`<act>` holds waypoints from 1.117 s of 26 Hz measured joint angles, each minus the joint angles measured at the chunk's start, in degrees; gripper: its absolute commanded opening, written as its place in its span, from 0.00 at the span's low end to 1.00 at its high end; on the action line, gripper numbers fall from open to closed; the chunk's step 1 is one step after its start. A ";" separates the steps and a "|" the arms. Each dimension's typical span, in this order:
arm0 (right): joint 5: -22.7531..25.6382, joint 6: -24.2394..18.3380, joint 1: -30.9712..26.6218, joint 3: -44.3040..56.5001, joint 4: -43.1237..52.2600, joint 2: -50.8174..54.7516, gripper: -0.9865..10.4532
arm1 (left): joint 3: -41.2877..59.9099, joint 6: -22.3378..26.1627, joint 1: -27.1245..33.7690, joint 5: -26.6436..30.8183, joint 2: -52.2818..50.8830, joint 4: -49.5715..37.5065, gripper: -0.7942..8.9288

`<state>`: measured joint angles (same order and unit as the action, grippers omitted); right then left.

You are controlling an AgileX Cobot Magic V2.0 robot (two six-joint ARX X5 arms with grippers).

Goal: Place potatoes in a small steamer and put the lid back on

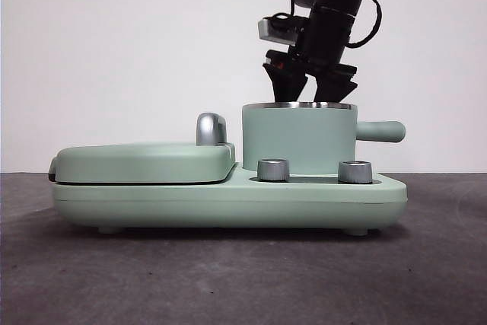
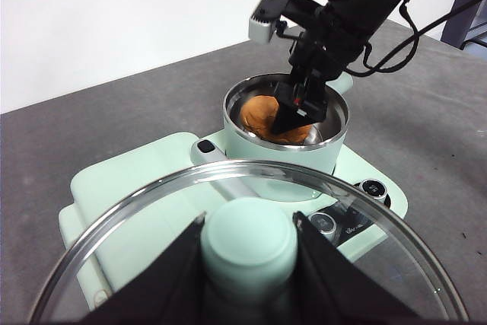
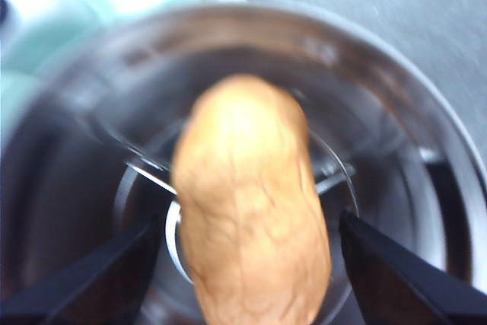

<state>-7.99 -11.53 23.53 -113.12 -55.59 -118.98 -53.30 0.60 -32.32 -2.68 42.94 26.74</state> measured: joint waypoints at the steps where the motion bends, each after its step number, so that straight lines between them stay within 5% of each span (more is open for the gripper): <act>1: -0.81 0.00 0.00 -1.14 -0.20 0.00 0.41 | 0.00 0.00 0.00 0.00 0.00 0.00 0.10; 3: -0.87 0.02 0.00 -3.43 -0.98 0.42 0.41 | 0.00 0.00 0.00 0.00 0.09 0.00 0.10; 7: -0.94 0.44 -0.96 -5.22 -5.40 7.91 0.14 | 0.00 0.00 0.00 0.00 3.08 -1.46 0.10; 17: -1.31 0.44 -4.24 -2.43 -10.27 25.70 0.10 | 0.00 -0.02 0.00 -3.50 15.67 -20.46 0.10; 29: -1.03 0.42 -0.87 38.36 2.56 60.70 0.10 | -2.16 -1.68 -1.03 -7.45 31.21 -32.06 0.10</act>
<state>-9.02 -11.11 22.65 -74.76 -53.04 -58.28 -55.46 -1.08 -33.34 -10.13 74.15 -5.32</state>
